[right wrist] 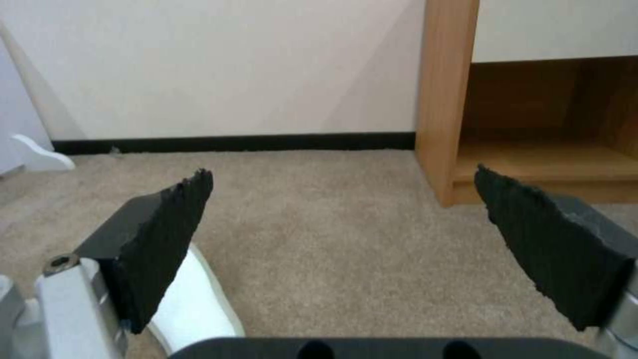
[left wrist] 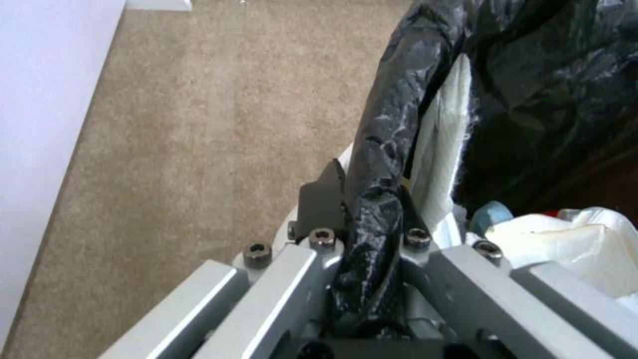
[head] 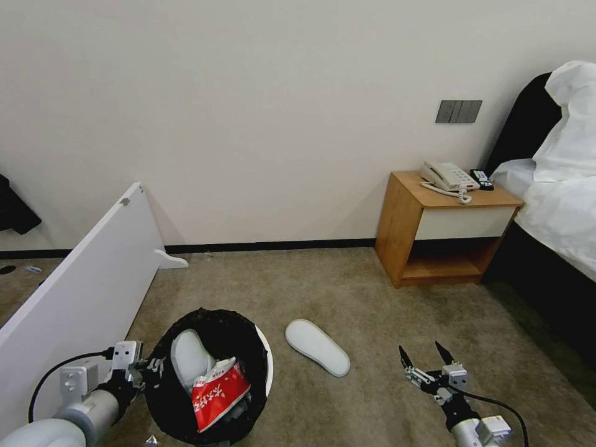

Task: Pick up the trash bin, then pick up the garbage from the floor and place it into the trash bin.

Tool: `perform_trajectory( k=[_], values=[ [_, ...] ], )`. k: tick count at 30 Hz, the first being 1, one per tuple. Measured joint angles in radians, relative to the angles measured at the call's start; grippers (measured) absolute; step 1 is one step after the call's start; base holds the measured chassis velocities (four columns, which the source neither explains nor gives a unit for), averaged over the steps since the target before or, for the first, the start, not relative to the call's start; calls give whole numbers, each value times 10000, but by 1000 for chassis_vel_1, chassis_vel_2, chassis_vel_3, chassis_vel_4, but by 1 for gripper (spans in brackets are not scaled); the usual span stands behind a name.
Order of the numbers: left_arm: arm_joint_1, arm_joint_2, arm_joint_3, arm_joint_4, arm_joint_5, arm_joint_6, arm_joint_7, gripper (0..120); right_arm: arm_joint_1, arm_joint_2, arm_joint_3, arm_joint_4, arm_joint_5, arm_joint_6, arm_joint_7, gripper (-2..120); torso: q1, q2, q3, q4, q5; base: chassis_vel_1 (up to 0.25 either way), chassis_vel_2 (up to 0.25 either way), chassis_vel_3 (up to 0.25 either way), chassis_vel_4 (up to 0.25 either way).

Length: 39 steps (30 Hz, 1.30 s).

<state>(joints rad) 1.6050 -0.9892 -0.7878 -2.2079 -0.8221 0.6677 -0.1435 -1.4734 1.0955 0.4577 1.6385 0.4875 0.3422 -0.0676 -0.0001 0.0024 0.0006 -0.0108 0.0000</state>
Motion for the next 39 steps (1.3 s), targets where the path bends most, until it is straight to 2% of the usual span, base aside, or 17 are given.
perform_trajectory(
  k=[23, 39],
  values=[
    [-225, 10, 139, 156, -87, 15, 31, 2, -30, -64, 70, -83, 145, 48, -126, 100, 0, -2, 0, 1, 0, -30, 29, 32, -31],
    [-264, 23, 145, 171, -131, 13, 41, 2, -15, -70, 12, -163, 169, 123, -238, 100, 1, -2, 1, 1, 1, -88, 72, 77, -83]
  ],
)
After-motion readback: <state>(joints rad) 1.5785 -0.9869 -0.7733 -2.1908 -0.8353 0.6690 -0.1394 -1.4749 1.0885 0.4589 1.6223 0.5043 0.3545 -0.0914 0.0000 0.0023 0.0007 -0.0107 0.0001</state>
